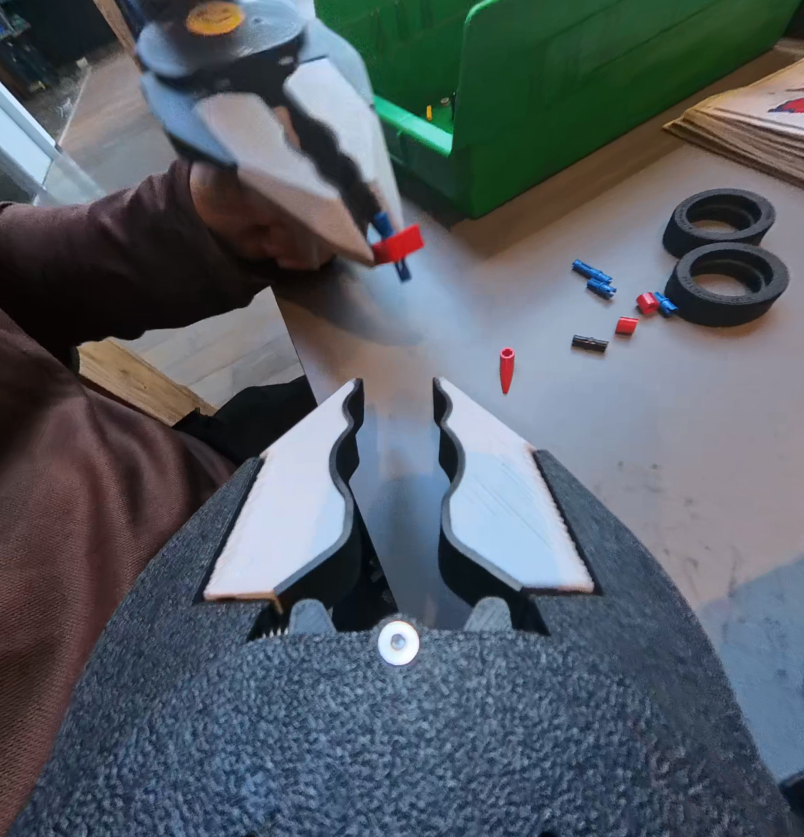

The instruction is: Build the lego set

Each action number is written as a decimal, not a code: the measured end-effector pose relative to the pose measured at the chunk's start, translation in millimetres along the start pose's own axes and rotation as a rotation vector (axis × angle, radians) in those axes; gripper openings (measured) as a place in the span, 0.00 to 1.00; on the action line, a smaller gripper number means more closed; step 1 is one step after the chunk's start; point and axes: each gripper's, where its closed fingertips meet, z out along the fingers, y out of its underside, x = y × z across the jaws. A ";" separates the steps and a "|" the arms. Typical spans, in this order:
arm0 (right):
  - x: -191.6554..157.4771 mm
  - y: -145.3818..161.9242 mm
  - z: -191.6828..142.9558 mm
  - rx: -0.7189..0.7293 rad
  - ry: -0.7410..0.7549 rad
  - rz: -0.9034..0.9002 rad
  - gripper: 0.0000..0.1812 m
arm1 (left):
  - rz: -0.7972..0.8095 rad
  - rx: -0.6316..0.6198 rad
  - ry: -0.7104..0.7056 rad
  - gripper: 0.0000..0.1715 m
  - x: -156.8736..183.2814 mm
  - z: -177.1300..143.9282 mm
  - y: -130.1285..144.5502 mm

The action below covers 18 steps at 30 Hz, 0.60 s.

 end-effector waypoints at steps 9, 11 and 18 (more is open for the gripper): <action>-4.3 -23.4 -2.0 0.064 -0.025 0.033 0.19 | 0.896 -0.229 -0.266 0.03 3.7 14.4 25.2; -1.4 -22.8 0.9 0.064 -0.020 0.041 0.19 | 0.978 -0.224 -0.286 0.03 0.2 14.1 26.4; 3.9 4.0 23.6 -0.084 0.040 -0.014 0.19 | 1.017 -0.317 -0.208 0.03 -10.7 20.2 58.0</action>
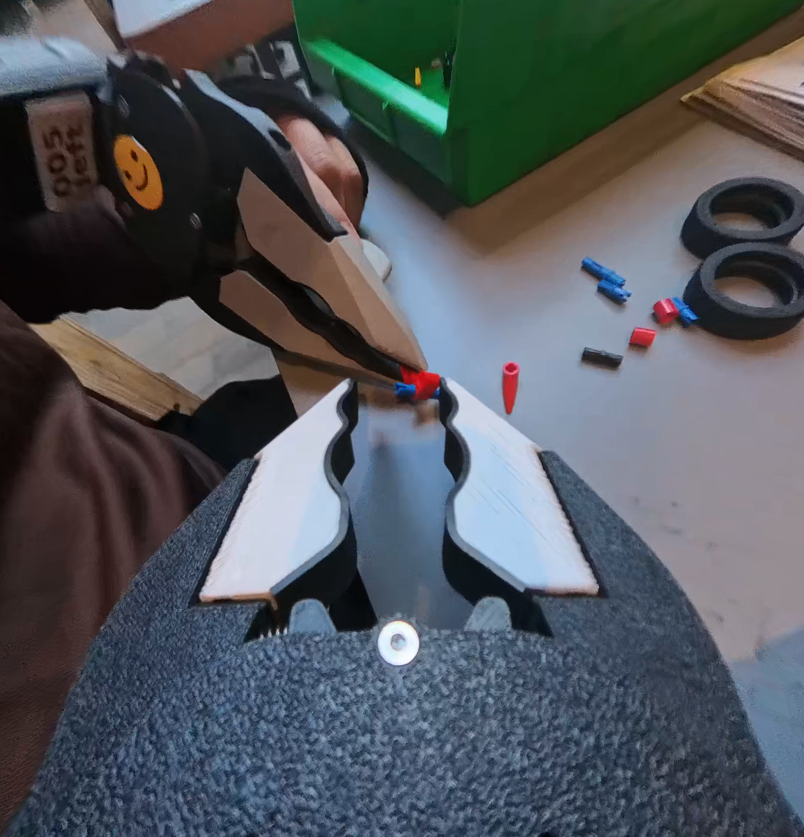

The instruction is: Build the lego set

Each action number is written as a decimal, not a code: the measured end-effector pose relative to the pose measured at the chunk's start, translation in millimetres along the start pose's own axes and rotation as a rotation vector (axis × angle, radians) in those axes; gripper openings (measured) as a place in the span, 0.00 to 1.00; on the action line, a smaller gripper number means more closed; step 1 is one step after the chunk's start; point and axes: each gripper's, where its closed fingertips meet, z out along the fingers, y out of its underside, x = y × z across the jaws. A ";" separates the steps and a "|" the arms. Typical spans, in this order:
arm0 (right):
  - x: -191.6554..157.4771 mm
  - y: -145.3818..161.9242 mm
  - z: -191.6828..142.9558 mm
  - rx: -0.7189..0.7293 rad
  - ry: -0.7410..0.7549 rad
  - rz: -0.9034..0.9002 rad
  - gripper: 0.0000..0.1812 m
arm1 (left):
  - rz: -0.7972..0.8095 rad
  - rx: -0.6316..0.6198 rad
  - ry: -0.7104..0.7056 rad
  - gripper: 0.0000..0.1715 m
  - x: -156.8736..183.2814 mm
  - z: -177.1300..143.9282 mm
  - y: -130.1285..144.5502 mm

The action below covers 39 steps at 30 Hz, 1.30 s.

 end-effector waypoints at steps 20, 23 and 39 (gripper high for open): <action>-3.9 7.5 6.5 -0.061 -0.004 -0.036 0.12 | -0.108 0.077 0.221 0.03 6.8 0.1 -3.9; -3.5 6.1 5.9 -0.049 -0.017 -0.007 0.11 | -0.106 0.070 0.216 0.03 6.3 0.9 -2.7; -13.2 4.8 6.1 -0.045 -0.143 0.065 0.04 | -0.232 0.049 0.089 0.23 -22.6 3.8 6.0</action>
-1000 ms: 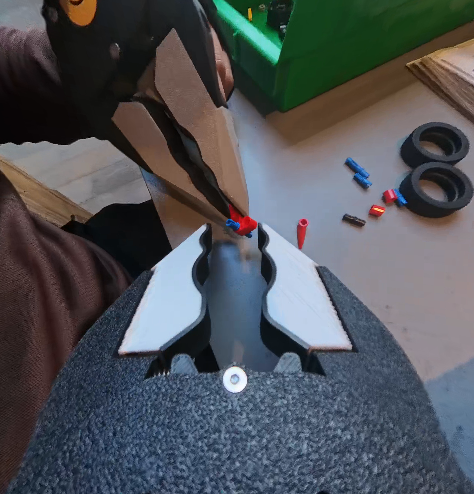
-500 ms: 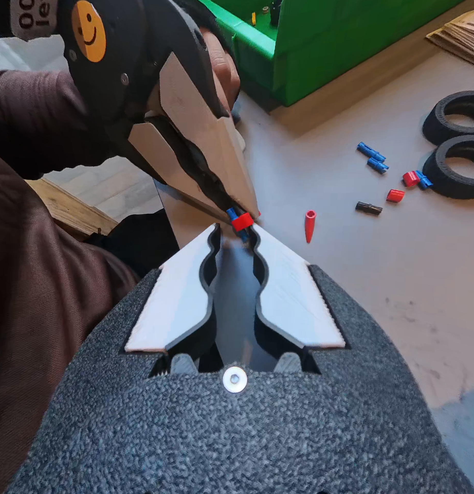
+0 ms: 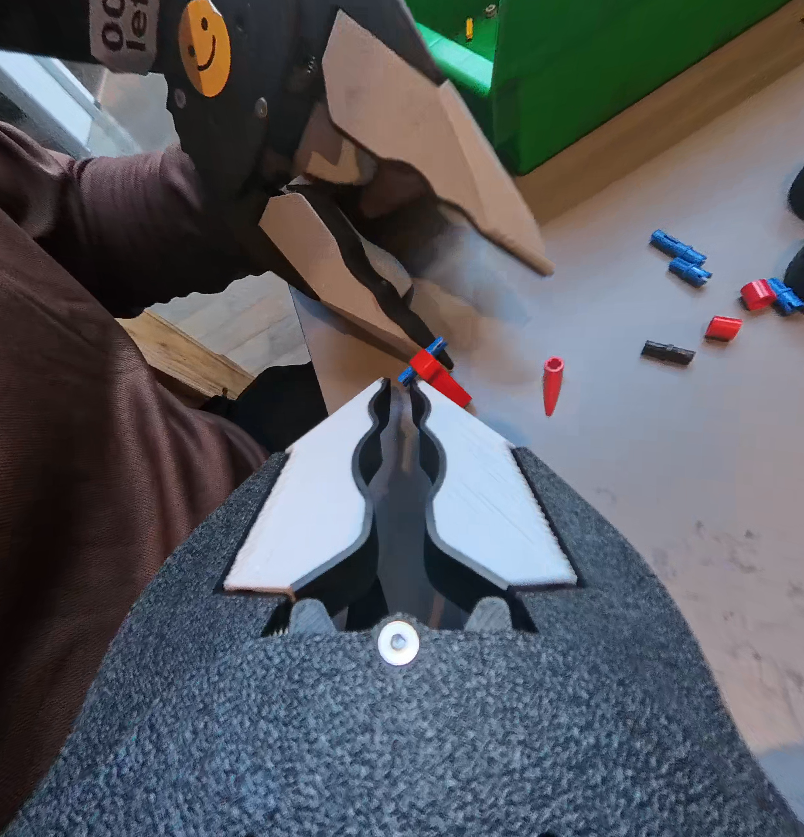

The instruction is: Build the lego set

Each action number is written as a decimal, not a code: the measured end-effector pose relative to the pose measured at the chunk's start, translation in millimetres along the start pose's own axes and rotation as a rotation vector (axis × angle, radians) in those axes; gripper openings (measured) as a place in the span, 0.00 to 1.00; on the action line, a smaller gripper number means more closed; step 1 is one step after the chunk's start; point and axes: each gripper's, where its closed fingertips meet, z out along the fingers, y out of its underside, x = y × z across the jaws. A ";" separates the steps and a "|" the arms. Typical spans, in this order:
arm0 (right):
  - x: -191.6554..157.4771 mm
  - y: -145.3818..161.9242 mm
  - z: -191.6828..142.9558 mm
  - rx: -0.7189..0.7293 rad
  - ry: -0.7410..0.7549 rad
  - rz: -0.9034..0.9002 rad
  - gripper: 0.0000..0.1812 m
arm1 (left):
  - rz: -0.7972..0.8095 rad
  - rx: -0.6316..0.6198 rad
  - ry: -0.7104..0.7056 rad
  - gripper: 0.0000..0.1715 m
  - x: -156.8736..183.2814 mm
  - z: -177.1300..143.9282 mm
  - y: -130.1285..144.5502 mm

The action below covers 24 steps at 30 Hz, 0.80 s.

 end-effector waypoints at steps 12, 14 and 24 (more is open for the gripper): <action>-0.3 -0.2 -0.2 -0.002 -0.021 0.026 0.02 | -0.297 0.039 -0.289 0.36 -55.8 -36.8 15.8; -0.3 0.0 -0.2 -0.001 -0.017 0.020 0.02 | -0.336 0.032 -0.360 0.17 -64.3 -47.7 22.8; -0.6 0.0 -0.5 0.001 -0.012 0.009 0.02 | -0.275 -0.099 -0.534 0.00 -71.6 -64.9 44.3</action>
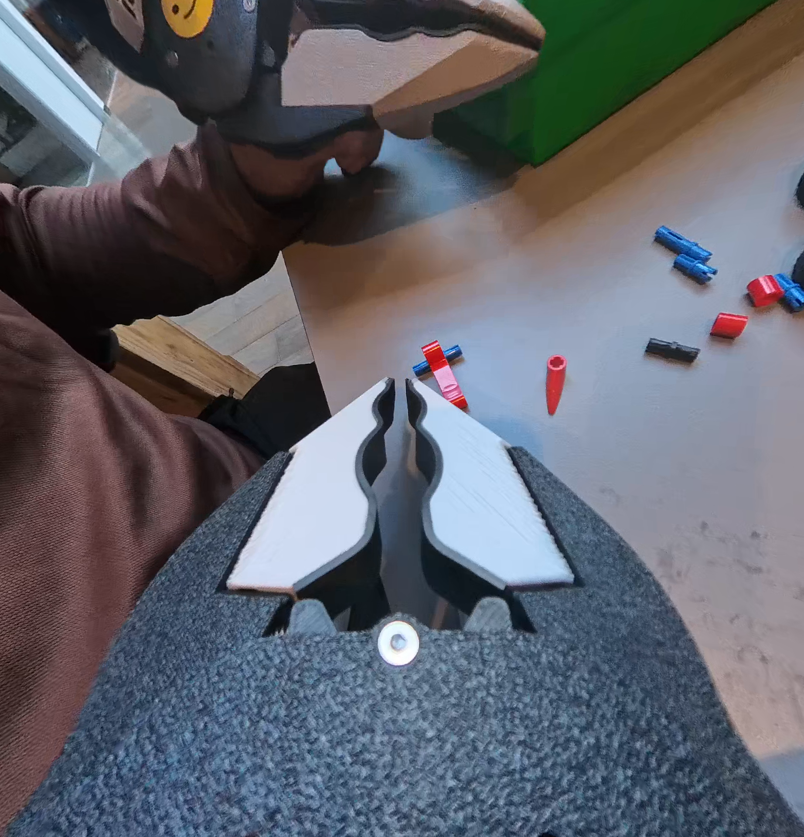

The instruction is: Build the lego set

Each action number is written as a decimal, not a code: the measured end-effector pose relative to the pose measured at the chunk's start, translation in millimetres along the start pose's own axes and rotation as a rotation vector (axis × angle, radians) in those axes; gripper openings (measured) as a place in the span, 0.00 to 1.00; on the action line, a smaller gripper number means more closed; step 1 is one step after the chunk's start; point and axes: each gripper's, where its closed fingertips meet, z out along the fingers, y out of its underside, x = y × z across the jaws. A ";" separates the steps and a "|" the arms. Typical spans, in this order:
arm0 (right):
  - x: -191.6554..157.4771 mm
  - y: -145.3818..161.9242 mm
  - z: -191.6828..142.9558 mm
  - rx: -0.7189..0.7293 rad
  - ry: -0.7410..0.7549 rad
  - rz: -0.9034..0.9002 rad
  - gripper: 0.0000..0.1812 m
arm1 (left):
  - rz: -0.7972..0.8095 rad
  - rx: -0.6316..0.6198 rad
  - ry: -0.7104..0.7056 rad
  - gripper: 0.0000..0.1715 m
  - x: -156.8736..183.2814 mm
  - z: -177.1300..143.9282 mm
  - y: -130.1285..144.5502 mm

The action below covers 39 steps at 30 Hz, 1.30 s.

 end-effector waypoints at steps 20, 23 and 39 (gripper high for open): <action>-1.6 0.6 -0.3 0.002 -0.002 -0.016 0.03 | -0.174 -0.134 -0.177 0.13 -28.3 -39.1 29.2; -1.5 0.6 -0.3 0.002 0.000 -0.017 0.03 | -0.287 -0.156 -0.151 0.41 -23.5 -33.2 25.9; -3.4 1.6 -0.9 0.004 0.002 -0.038 0.03 | -0.324 -0.323 -0.221 0.22 -41.2 -10.6 37.6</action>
